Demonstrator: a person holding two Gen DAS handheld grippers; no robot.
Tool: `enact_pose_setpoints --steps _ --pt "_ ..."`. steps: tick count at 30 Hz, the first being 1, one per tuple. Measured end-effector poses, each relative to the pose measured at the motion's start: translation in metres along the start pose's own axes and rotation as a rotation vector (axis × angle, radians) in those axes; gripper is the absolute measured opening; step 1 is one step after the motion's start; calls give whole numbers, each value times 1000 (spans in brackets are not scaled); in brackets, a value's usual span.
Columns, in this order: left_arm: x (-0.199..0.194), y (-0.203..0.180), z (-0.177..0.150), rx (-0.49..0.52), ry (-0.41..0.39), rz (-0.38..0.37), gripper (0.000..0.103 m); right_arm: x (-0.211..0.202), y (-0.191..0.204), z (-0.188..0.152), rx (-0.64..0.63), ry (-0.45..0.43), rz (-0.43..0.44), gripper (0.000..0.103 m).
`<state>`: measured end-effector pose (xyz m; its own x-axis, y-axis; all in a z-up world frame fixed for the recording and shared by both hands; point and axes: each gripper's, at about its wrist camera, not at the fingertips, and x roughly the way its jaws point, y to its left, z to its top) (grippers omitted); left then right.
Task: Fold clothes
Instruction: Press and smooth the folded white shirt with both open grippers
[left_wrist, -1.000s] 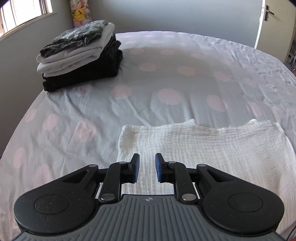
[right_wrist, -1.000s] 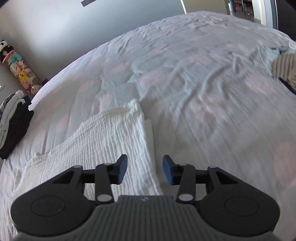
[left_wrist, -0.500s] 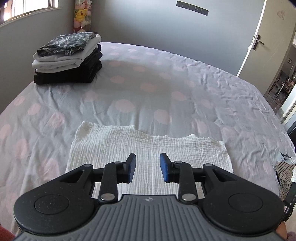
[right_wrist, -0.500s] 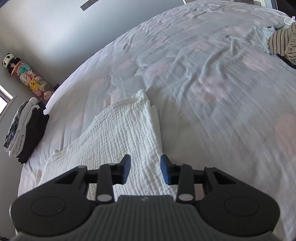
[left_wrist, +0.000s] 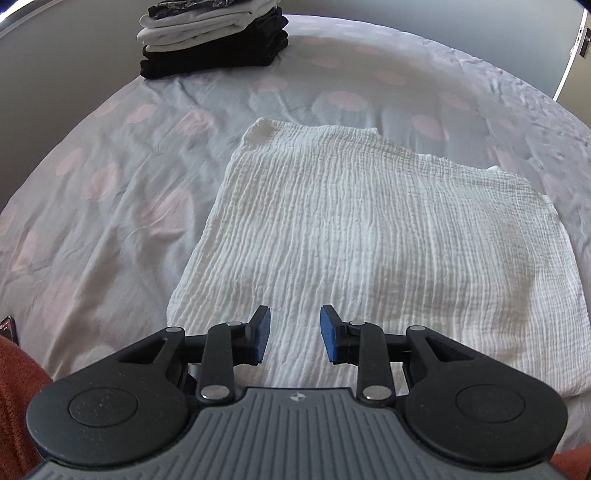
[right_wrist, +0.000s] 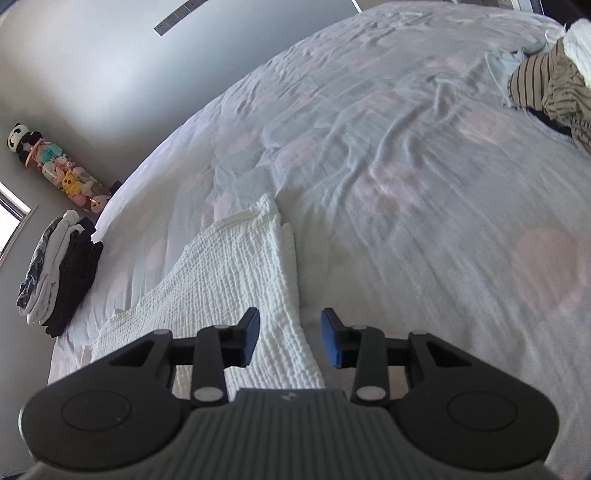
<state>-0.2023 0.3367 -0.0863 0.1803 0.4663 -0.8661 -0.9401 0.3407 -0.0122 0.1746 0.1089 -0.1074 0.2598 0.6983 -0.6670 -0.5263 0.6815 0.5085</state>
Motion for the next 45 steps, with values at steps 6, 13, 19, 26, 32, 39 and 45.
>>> enact_pose_setpoints --steps 6,13,19,26,32,39,45 --pt "-5 18 6 -45 0 -108 35 -63 17 10 -71 -10 -50 48" --pt "30 33 11 -10 65 -113 37 -82 2 -3 -84 9 -104 54" --pt "74 58 8 -48 195 -119 37 -32 3 -27 -22 79 -110 46" --pt "82 58 7 -31 213 -137 37 14 16 -37 -66 214 -224 49" --pt "43 57 30 -7 90 -220 43 6 1 -31 41 168 -165 50" --pt "51 30 79 136 -51 -179 48 22 25 -22 -56 91 -130 48" --pt "91 39 84 132 -119 -261 48 47 41 -7 -127 62 -179 48"
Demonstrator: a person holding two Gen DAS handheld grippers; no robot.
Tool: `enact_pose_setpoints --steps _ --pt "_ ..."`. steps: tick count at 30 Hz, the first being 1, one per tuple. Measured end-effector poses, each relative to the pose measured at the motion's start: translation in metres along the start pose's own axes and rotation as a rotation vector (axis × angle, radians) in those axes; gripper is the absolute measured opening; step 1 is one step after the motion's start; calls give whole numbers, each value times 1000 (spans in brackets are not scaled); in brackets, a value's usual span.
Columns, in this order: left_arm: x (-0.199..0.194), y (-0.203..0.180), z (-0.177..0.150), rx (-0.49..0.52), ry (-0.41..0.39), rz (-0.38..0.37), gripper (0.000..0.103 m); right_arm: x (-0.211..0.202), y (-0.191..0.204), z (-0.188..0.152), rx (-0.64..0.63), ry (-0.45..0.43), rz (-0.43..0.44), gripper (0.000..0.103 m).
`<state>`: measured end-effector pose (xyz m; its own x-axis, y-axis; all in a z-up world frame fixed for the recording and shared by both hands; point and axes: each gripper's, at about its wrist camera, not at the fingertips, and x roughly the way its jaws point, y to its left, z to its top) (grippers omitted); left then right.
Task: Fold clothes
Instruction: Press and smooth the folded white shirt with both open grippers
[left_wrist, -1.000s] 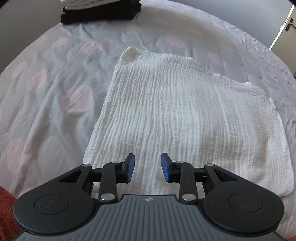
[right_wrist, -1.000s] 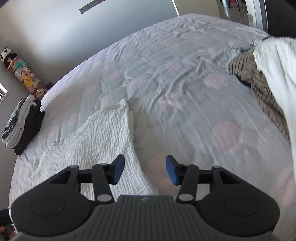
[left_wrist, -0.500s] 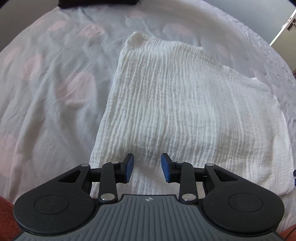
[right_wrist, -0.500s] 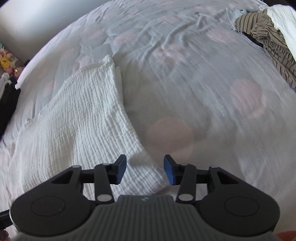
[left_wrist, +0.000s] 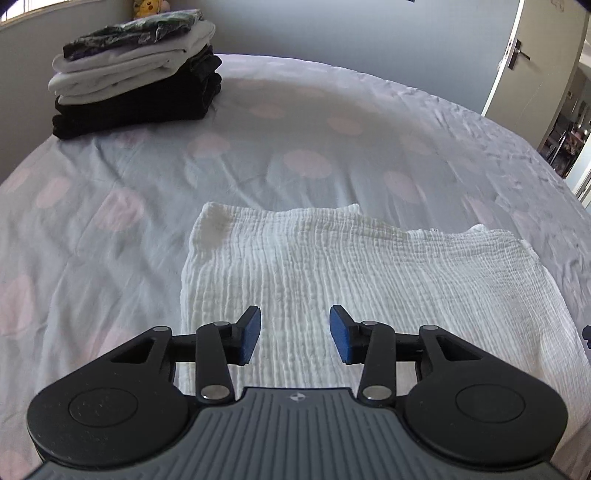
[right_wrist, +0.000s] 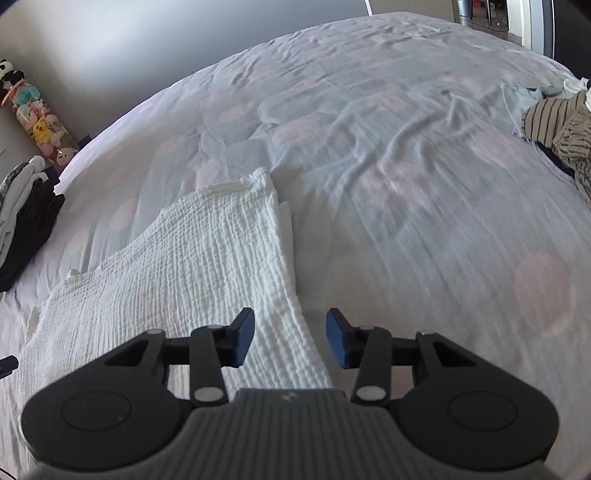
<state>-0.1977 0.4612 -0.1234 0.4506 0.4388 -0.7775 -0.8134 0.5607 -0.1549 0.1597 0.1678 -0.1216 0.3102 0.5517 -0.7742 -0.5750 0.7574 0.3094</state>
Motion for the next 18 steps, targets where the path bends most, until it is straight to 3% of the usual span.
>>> enact_pose_setpoints --steps 4,10,18 --pt "18 11 -2 -17 58 0 47 15 -1 13 10 8 -16 50" --pt "15 16 3 -43 28 -22 47 36 -3 22 -22 18 -36 54" --pt "29 22 2 -37 58 -8 47 54 -1 24 -41 20 -25 54"
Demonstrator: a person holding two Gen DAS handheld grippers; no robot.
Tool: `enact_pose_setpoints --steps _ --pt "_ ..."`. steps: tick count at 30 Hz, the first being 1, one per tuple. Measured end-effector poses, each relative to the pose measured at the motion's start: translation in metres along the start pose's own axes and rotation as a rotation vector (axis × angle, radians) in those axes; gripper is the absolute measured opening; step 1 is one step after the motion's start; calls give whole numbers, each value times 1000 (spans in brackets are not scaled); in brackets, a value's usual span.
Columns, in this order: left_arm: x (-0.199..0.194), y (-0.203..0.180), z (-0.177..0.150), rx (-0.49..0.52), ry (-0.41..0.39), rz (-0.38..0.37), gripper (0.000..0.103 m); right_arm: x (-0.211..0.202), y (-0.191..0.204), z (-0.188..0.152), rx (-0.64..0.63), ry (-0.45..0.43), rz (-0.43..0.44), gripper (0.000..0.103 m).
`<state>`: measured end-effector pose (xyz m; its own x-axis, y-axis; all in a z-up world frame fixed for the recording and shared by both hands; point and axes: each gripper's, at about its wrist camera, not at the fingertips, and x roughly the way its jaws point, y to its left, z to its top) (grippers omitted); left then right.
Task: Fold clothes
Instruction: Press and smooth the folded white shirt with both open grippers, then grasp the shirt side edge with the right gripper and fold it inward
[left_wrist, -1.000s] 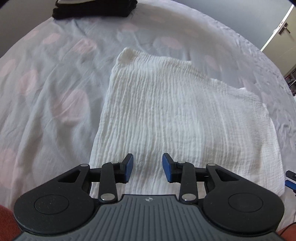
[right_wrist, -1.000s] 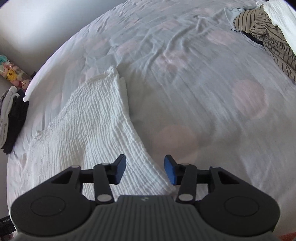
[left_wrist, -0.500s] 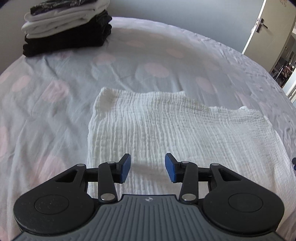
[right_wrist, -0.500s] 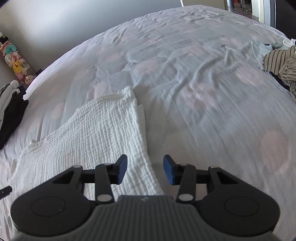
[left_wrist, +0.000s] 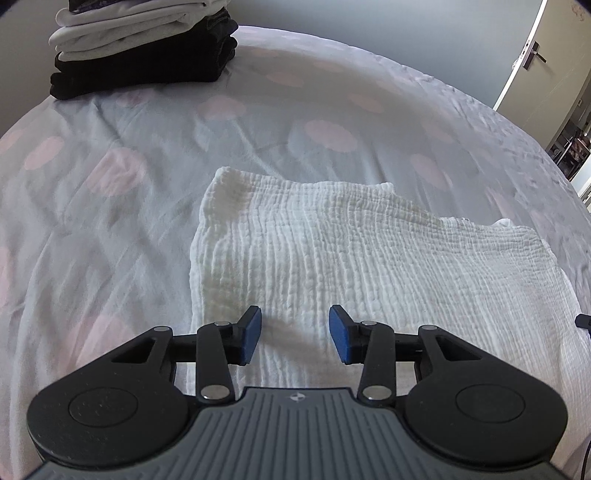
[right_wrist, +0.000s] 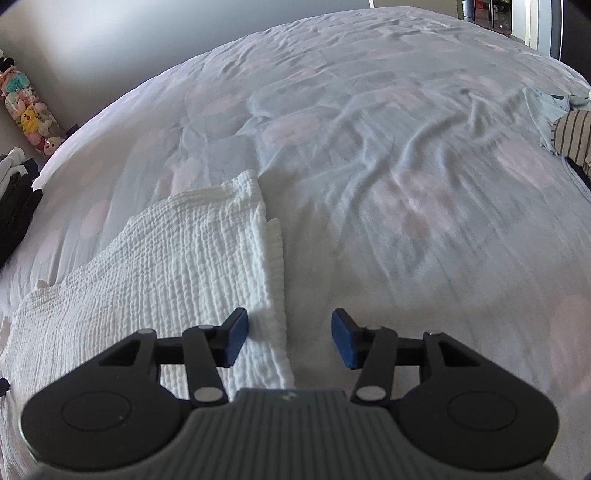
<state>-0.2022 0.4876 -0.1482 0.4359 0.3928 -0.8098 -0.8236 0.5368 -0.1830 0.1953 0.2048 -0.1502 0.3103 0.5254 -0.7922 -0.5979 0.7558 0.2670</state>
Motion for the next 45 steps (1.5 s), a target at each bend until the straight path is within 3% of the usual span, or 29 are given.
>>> enact_pose_setpoints --steps 8,10,12,20,26,31,32,33,38,45 --pt "6 3 -2 5 15 -5 47 -2 -8 4 9 -24 52 54" --pt "7 2 -3 11 13 -2 47 -2 -10 7 22 -29 72 56" --pt "8 2 -4 18 12 1 47 0 -11 9 29 -31 97 63" --pt "10 -1 -4 44 4 13 48 23 -12 13 56 -21 117 65" --pt "12 -4 -5 69 -4 21 48 36 11 2 42 -45 149 65" --pt "11 -1 -4 58 -2 9 48 41 38 -4 -64 -64 89 38" --pt "11 -1 -4 58 -3 7 48 40 40 -4 -65 -62 85 23" --pt "10 0 -4 56 -3 5 48 39 43 -4 -71 -58 80 14" --pt "0 5 -1 26 -18 -5 48 27 62 1 -88 -63 57 10" --pt "-25 22 5 -54 -44 -46 46 -27 106 6 -107 -130 136 10"
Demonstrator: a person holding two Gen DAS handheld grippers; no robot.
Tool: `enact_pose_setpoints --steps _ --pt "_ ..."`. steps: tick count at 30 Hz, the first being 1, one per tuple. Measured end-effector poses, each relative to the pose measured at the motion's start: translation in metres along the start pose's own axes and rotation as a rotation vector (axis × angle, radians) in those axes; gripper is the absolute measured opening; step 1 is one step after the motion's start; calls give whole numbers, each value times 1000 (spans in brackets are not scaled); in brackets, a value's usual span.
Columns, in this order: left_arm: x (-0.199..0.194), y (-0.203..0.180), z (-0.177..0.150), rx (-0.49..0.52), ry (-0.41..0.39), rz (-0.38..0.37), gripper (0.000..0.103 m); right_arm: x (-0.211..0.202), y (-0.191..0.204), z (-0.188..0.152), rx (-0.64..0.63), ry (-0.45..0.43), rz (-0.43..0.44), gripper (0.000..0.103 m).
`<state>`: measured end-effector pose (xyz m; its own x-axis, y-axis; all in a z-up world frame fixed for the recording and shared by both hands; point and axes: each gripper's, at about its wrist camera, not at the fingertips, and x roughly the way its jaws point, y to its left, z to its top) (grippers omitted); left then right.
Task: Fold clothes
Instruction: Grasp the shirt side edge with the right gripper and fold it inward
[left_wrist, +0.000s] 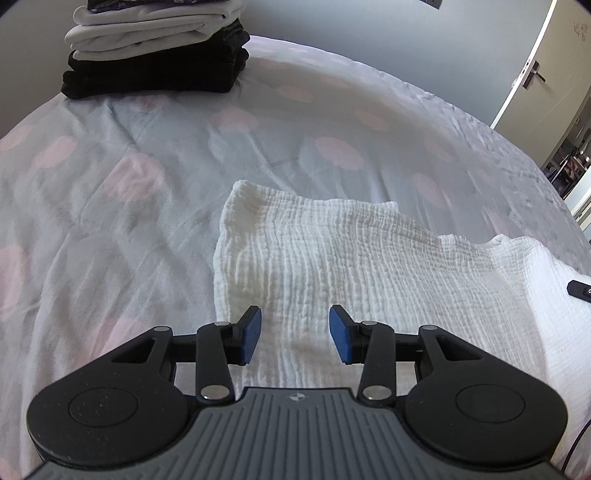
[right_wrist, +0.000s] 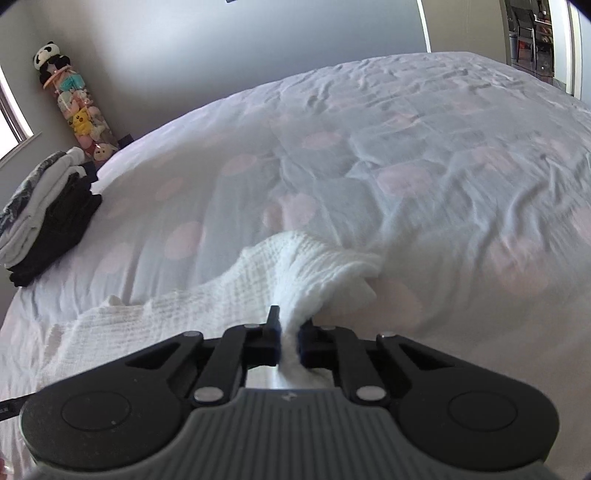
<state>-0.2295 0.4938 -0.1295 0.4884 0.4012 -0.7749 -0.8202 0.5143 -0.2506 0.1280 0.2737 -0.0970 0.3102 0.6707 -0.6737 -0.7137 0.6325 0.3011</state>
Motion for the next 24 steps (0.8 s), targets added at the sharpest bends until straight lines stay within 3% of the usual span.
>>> enact_pose_setpoints --steps 7,13,24 --pt "-28 18 3 -70 -30 -54 45 -27 86 9 -53 -29 105 10" --pt "-36 40 8 -152 -43 -82 45 -25 162 1 -105 -17 200 10" --pt "-22 61 7 -195 44 -22 44 51 256 -85 -205 180 222 10"
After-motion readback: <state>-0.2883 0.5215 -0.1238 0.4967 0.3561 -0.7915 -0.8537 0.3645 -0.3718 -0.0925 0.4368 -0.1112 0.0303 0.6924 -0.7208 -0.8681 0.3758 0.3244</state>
